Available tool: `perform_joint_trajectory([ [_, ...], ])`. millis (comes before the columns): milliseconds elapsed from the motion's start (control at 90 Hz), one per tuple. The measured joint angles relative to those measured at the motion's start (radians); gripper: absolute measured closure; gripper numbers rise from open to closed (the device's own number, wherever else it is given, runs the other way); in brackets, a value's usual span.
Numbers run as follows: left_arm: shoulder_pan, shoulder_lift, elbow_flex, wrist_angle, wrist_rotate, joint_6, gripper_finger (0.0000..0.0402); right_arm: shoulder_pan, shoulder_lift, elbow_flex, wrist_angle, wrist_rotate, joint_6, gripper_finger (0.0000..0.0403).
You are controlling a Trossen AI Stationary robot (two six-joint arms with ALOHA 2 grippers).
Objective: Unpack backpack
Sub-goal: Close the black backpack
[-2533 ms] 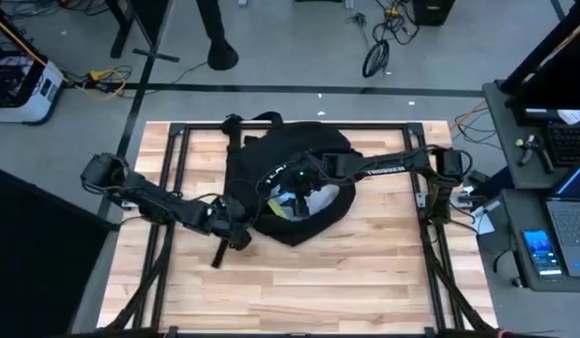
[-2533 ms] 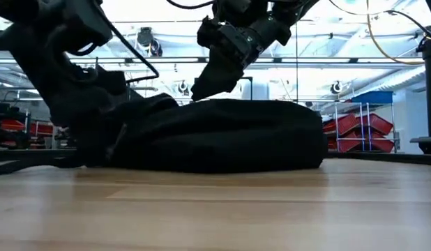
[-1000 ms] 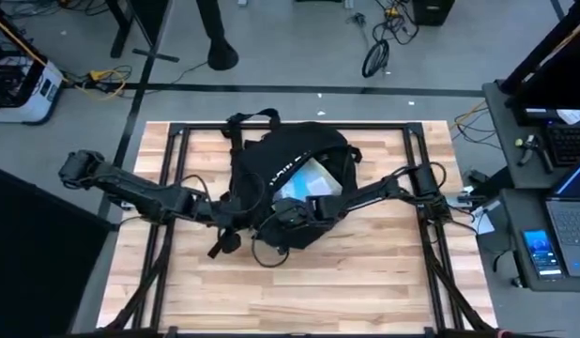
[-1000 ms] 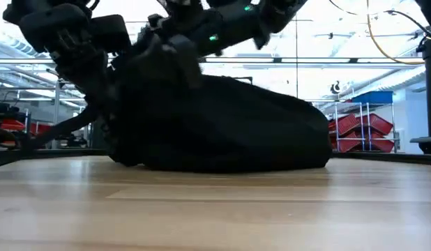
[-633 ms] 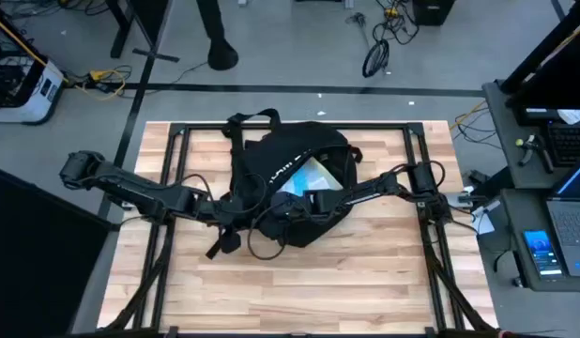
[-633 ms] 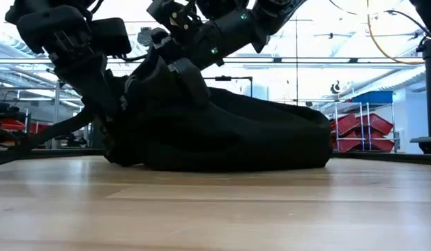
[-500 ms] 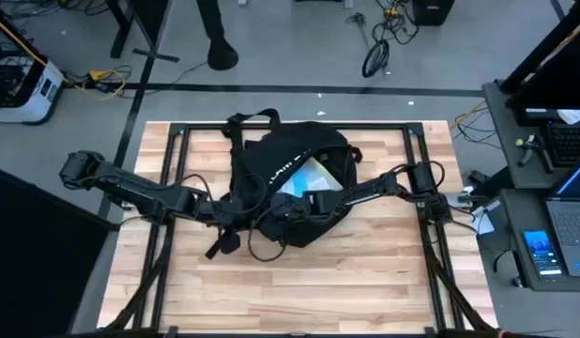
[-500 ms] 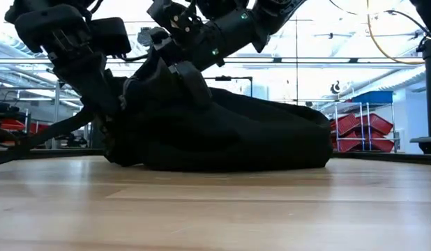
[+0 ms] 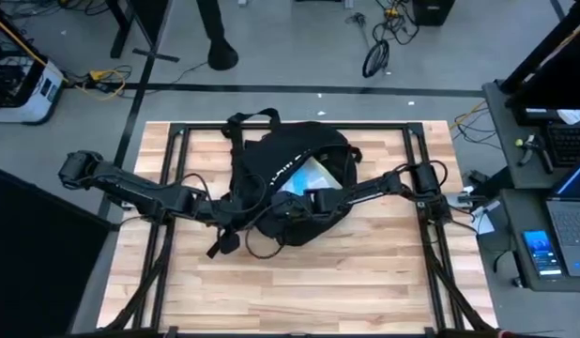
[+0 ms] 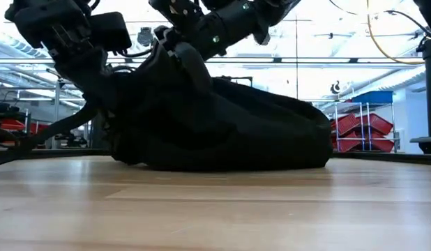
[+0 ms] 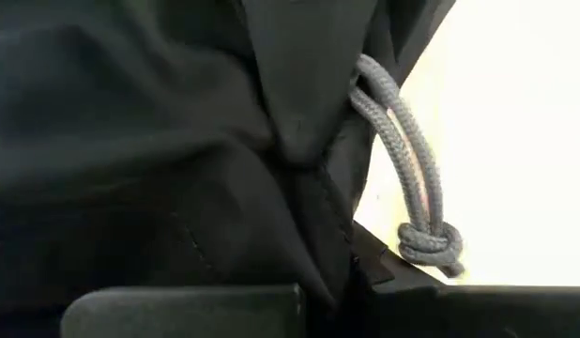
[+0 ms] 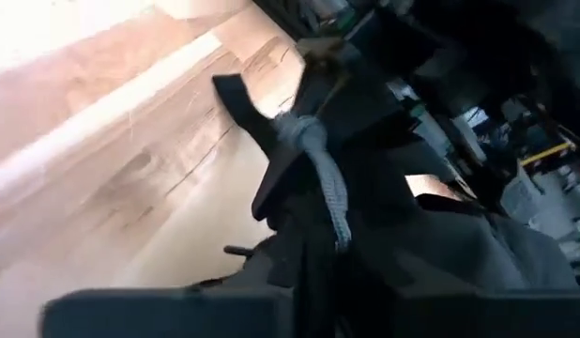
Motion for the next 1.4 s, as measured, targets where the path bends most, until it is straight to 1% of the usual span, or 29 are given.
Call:
perform_joint_trajectory([
  [156,0.000,0.000,0.000,-0.003,0.000,0.000,0.0401,-0.002,0.000,0.005,0.002,-0.002,0.098,0.0313],
  [278,0.000,0.000,-0.001,-0.005,0.000,0.003,0.0401,-0.002,-0.002,0.006,0.005,-0.003,0.099,0.0300],
  [544,0.000,0.003,-0.005,-0.019,0.000,0.010,0.0401,0.021,-0.010,0.014,0.051,-0.009,0.077,0.0308],
  [856,0.000,0.003,-0.005,-0.018,0.000,0.010,0.0401,0.000,-0.010,0.021,-0.023,-0.033,0.079,0.0308],
  [1167,0.000,0.003,-0.005,-0.015,0.000,0.009,0.0401,-0.002,-0.009,0.021,-0.049,-0.065,0.075,0.0308],
  [1400,0.000,0.003,-0.005,-0.012,0.000,0.009,0.0401,0.006,-0.007,0.021,-0.039,-0.085,0.037,0.0308],
])
